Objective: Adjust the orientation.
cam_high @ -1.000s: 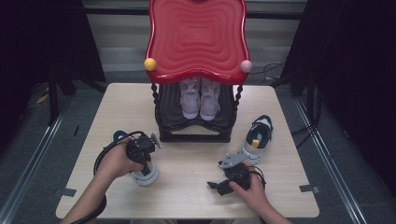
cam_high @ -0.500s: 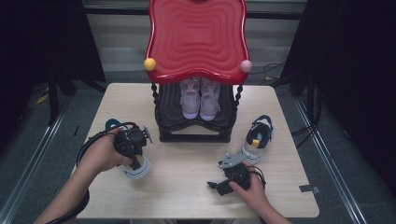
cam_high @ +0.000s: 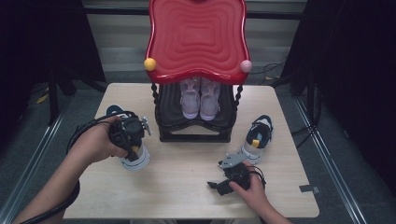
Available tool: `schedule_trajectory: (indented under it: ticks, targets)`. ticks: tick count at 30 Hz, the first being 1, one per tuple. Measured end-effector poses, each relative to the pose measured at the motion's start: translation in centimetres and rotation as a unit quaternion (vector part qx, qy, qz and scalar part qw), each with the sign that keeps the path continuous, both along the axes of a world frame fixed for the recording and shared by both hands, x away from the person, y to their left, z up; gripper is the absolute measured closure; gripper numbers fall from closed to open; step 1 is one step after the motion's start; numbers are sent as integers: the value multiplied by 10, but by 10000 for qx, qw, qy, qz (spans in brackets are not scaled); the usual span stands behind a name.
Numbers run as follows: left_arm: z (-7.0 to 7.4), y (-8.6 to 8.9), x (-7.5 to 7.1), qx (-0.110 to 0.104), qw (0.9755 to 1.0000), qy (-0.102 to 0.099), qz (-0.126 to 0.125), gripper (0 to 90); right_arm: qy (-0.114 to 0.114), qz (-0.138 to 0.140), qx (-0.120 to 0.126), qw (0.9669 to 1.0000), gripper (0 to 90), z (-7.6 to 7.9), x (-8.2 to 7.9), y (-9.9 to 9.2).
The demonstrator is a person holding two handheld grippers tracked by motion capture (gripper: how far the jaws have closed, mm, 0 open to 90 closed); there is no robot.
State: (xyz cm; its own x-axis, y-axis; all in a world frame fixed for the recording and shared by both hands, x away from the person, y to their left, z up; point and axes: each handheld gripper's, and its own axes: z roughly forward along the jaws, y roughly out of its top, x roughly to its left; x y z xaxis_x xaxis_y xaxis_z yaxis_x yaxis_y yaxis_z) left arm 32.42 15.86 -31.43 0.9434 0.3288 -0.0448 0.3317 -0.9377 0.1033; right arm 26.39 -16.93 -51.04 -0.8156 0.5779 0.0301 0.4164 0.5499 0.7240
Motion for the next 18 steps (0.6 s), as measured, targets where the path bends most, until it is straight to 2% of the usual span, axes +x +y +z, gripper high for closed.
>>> schedule_trajectory:
  ticks: [3, 7, 12, 18]
  targets:
    - [8, -1, 1, 12, 10000, 47, -77, 746, -1, 0, 0, 10000, 112, 0, 0, 0]
    - [21, -3, 3, 72, 9998, 13, -186, 743, 9, -11, 1, 10000, 112, 0, 0, 0]
    - [39, -4, 4, 84, 9997, -96, -225, 743, 28, -4, 5, 10000, 112, 0, 0, 0]
    - [59, -3, 4, -5, 9995, -232, -226, 744, 27, -4, 2, 10000, 112, 0, 0, 0]
